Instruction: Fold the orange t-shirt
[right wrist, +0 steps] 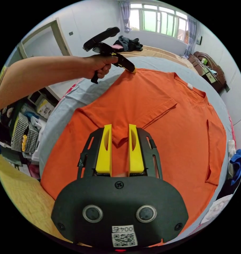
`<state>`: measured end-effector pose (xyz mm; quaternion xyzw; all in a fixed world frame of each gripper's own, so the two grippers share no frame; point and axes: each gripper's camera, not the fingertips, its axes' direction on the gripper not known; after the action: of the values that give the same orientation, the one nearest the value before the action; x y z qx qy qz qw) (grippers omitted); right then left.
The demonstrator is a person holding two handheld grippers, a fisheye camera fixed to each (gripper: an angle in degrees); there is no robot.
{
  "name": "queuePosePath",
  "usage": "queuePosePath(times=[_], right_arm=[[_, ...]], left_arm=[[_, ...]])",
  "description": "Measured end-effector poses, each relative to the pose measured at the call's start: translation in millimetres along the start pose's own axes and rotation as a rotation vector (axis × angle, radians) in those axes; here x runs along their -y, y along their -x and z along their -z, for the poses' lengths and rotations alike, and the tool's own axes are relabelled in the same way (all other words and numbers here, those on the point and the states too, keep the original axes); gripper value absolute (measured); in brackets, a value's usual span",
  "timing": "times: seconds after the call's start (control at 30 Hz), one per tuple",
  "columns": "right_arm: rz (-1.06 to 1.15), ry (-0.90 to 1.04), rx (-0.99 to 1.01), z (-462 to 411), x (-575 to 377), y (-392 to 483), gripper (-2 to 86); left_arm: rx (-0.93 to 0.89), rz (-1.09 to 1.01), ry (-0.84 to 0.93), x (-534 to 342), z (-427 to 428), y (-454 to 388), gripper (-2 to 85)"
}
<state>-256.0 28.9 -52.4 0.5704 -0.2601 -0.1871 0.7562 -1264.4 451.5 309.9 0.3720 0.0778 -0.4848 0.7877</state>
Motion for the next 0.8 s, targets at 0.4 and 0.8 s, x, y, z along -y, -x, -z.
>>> queuePosePath(times=[0.4, 0.8], right_arm=[[-0.124, 0.033, 0.07, 43.6, -54.8, -18.1, 9.7], [-0.472, 0.356, -0.036, 162.5, -278.3, -94.7, 6.5]], left_arm=[[0.002, -0.025, 0.032, -55.3, -2.4, -56.6, 0.1], [-0.168, -0.071, 0.169, -225.3, 33.6, -220.3, 0.2]])
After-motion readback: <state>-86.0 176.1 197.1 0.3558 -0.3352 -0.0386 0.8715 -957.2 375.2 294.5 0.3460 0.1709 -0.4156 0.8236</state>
